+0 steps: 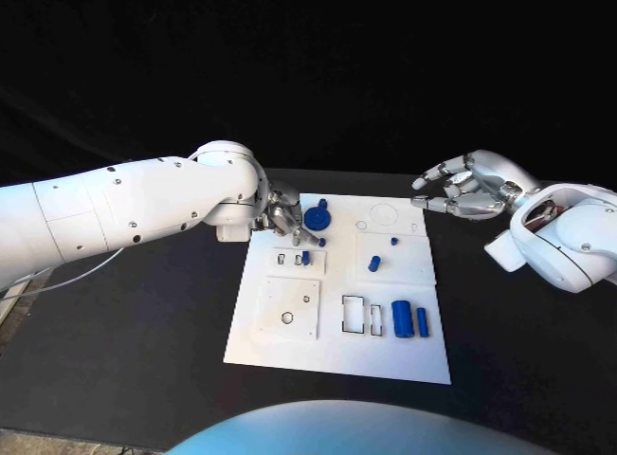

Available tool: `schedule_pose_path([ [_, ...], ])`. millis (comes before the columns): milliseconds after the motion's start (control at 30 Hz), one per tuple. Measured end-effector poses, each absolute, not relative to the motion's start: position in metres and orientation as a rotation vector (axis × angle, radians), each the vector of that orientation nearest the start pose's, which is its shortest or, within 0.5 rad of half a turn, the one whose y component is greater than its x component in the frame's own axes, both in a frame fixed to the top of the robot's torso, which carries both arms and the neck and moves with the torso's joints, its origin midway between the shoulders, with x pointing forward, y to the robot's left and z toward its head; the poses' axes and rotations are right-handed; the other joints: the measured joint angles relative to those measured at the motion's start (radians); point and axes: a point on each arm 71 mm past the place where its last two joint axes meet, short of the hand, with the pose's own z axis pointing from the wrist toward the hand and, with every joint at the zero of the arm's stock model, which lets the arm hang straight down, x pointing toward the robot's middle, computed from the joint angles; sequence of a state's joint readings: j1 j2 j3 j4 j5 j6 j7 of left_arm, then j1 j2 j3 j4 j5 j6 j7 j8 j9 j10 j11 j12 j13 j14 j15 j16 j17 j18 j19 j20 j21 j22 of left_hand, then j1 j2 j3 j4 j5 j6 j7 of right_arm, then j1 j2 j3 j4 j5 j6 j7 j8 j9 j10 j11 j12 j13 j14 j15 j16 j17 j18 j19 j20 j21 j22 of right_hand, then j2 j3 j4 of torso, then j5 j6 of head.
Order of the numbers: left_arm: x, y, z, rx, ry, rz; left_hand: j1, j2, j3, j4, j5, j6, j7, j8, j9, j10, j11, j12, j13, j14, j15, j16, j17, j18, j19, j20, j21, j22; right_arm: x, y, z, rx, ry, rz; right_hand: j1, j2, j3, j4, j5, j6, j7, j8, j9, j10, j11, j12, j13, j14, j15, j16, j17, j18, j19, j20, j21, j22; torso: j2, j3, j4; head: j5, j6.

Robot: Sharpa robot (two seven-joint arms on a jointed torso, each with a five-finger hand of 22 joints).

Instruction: Assemble the parts on the task board

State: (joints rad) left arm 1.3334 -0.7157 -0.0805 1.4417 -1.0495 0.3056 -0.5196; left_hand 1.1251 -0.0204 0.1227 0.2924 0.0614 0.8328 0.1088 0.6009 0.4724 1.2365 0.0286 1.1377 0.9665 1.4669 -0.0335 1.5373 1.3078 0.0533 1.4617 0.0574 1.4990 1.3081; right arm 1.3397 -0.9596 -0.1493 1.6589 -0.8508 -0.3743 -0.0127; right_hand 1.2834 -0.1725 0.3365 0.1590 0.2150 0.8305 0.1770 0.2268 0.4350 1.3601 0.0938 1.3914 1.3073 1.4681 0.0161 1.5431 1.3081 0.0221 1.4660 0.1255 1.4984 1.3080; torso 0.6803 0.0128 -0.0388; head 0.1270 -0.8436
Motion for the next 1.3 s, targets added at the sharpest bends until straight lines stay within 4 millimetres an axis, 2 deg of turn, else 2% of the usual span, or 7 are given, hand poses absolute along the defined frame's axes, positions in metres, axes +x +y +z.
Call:
schedule_pose_path([
  [833,0.502,0.165,-0.198,0.056,2.440,-0.371,-0.004,0.004,-0.003,0.003,0.000,0.000,0.000,0.013,0.010,-0.007,0.000,-0.005,-0.012,0.000,0.000,0.000,0.000,0.000,0.000,0.000,0.005,0.000,0.471,-0.224,-0.154,0.332,1.723,0.937,0.000,0.000,-0.001,0.001,0.000,0.000,0.000,0.000,0.000,-0.003,-0.003,0.000,0.001,0.000,0.000,0.000,0.000,0.000,0.000,0.000,-0.005,0.000,0.000,0.0000,-0.0007,0.001,-0.008],
  [1300,0.503,0.165,-0.204,0.047,2.463,-0.365,0.023,0.023,0.000,0.000,0.000,-0.007,-0.007,0.021,0.019,-0.007,0.000,-0.005,-0.012,0.000,0.000,0.000,0.000,0.000,0.000,0.000,0.005,0.000,0.471,-0.224,-0.154,0.330,1.724,0.936,0.000,0.000,0.002,0.004,0.000,0.000,0.000,0.000,0.000,-0.006,0.001,-0.004,0.000,0.000,0.000,0.000,0.000,0.000,0.000,0.000,-0.005,0.000,0.000,0.0000,-0.0004,0.000,-0.013],
])
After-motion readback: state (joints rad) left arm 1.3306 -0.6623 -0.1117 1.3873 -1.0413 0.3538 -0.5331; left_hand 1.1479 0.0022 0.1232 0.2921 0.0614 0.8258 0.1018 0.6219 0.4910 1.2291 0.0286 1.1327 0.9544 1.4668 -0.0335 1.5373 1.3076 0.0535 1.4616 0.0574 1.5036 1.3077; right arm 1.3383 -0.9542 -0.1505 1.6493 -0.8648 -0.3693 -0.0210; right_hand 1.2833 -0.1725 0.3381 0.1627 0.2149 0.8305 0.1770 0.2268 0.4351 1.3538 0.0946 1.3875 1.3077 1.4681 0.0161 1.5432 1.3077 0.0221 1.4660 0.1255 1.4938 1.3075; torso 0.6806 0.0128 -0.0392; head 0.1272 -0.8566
